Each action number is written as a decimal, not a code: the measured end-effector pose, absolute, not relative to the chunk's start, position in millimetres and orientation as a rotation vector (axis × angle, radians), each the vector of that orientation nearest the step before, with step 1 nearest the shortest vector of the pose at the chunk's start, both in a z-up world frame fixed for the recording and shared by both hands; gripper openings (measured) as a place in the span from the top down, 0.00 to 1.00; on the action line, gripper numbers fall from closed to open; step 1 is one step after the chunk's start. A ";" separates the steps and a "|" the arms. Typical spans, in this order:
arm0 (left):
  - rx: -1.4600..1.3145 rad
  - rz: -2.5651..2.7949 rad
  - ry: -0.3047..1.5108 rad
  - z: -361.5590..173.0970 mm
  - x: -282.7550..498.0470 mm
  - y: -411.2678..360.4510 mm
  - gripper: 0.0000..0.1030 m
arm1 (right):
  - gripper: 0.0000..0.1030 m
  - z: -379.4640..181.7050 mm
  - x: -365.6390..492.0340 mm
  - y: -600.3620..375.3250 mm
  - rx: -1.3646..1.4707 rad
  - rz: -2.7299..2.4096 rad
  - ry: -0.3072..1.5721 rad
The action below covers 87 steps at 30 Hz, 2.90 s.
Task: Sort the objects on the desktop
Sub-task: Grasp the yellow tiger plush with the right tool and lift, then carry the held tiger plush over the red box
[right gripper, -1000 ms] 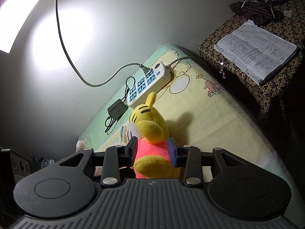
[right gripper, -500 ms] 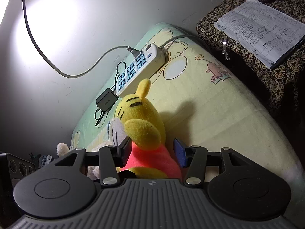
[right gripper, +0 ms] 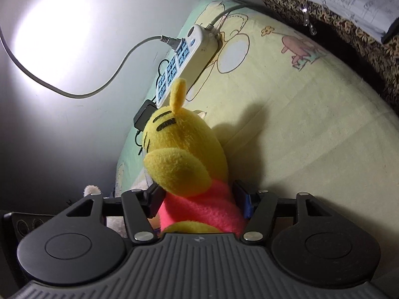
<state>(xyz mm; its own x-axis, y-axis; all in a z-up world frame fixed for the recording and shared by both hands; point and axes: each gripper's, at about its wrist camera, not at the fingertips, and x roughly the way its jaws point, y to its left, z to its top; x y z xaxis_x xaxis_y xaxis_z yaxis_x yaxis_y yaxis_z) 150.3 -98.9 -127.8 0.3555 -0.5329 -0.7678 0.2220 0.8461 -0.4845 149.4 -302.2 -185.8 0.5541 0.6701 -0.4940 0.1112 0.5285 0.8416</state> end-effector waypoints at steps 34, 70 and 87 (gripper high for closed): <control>-0.224 -0.631 1.065 -89.4 40.6 -119.7 0.02 | 0.54 -132.2 32.8 -312.7 0.916 0.398 0.914; -0.087 -0.726 0.801 -4.0 -65.9 92.5 0.03 | 0.54 -34.2 -70.4 -89.6 0.726 0.454 0.611; -0.140 -0.622 0.740 6.0 -35.1 165.2 0.03 | 0.54 -19.0 -23.3 -5.5 0.586 0.478 0.588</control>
<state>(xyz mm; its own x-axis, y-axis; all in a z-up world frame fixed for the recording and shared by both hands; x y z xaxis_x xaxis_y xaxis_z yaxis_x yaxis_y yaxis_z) -35.1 165.2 6.0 0.5689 -0.5755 -0.5875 0.4797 0.8124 -0.3314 -23.3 -5.5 -19.0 0.7342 0.5680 -0.3719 -0.2490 0.7349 0.6308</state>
